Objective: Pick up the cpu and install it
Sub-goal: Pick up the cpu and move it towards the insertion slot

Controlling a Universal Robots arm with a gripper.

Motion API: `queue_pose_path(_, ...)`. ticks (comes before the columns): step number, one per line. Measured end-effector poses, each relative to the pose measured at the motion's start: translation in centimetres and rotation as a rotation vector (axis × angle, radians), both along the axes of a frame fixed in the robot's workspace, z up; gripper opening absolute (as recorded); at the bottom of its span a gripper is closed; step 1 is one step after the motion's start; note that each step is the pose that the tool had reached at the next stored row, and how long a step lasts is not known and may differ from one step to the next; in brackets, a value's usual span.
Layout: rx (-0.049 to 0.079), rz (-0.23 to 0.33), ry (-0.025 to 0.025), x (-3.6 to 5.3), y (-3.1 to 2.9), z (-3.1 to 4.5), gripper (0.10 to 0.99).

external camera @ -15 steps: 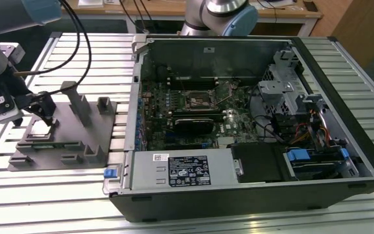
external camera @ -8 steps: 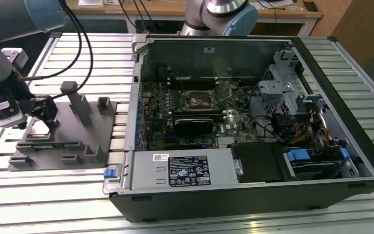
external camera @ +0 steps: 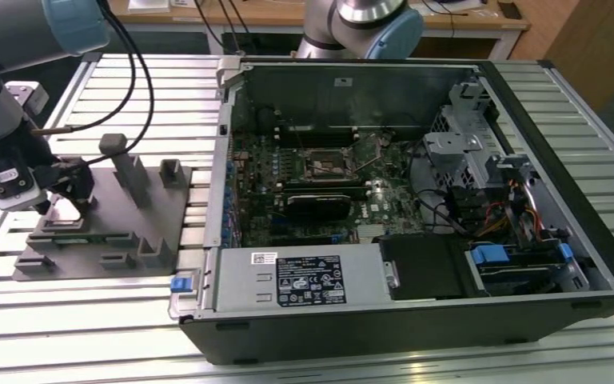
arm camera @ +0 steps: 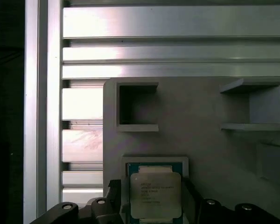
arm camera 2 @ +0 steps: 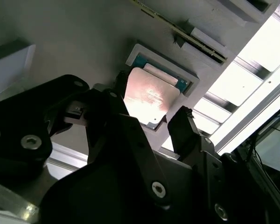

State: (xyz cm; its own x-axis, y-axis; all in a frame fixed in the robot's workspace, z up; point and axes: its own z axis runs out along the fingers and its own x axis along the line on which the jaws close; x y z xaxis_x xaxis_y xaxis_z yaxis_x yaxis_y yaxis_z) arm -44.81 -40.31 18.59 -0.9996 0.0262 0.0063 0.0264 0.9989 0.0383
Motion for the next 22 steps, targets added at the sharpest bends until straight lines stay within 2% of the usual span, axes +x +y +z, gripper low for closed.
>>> queue_pose_path(4,-0.001,0.0,-0.0005,0.1,-0.01,0.06,0.62)
queue_pose_path(12,-0.017,0.0,-0.0006,0.1,-0.01,-0.12,0.62)
queue_pose_path(17,-0.017,0.0,-0.0008,0.14,0.0,-0.24,0.62)
queue_pose_path(19,-0.017,0.0,-0.0006,0.16,0.0,-0.24,0.604)
queue_pose_path(20,-0.017,0.0,-0.0005,0.16,-0.01,-0.24,0.541)
queue_pose_path(22,-0.017,0.0,-0.0005,0.17,0.0,-0.24,0.541)
